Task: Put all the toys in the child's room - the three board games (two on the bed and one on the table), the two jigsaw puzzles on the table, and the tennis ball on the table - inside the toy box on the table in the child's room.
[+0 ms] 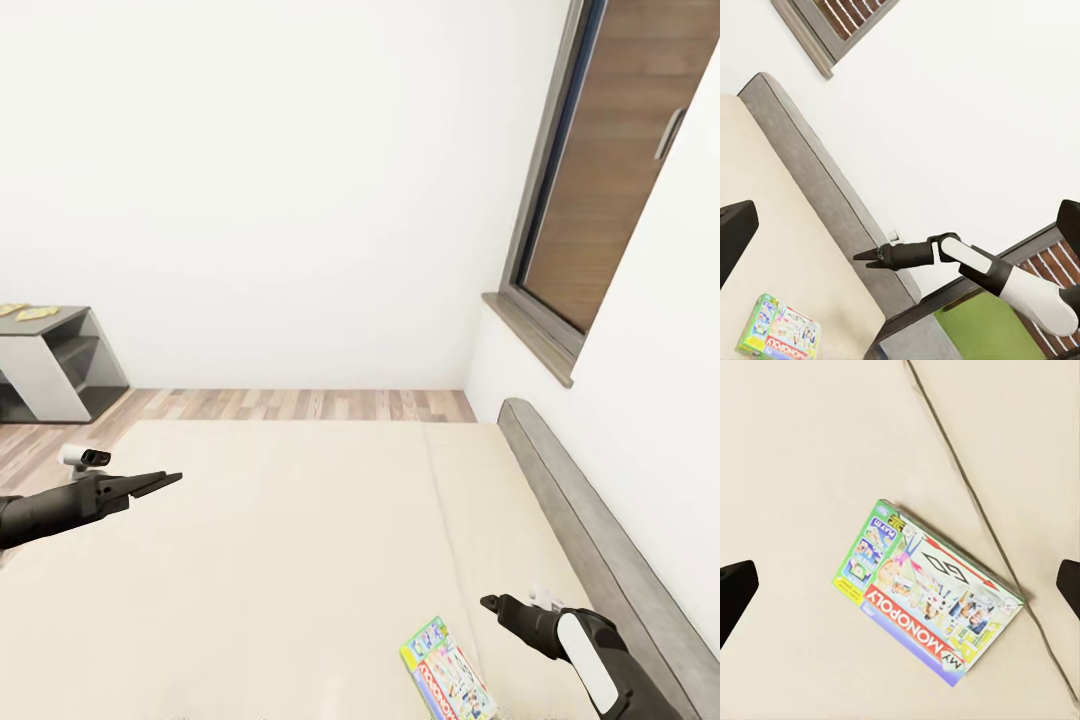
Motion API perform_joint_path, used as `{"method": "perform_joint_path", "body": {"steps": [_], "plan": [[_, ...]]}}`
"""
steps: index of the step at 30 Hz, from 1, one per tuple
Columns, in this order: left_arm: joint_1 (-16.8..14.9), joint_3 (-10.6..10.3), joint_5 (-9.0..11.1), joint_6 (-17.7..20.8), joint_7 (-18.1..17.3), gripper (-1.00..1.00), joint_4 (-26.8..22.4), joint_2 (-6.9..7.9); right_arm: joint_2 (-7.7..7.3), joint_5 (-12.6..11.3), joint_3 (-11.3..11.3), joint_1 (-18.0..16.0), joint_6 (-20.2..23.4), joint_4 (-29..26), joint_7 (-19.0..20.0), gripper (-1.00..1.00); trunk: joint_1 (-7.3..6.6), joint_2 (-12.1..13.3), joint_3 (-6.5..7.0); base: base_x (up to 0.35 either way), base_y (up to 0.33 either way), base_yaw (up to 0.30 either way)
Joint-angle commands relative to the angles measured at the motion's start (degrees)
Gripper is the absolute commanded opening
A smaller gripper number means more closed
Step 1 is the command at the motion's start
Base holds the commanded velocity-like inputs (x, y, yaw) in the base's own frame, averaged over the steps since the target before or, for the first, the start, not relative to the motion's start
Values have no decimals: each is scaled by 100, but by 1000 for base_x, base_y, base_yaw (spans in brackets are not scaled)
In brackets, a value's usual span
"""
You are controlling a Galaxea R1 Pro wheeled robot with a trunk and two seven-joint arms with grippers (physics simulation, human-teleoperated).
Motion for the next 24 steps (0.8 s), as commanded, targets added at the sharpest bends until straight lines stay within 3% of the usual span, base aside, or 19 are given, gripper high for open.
{"method": "perform_joint_path", "body": {"steps": [1, 24], "plan": [[-4, -2, -3, 62, -23, 100, -1, 2, 1, -27, -9, -4, 29, -7, -11, 100, 3, -12, -21, 0, 0, 0], [-4, 16, 6, 59, -23, 100, 17, 10, 9, -11, 0, -4, 20, -16, -11, 100, 3, -12, -234, 0, 0, 0]]}}
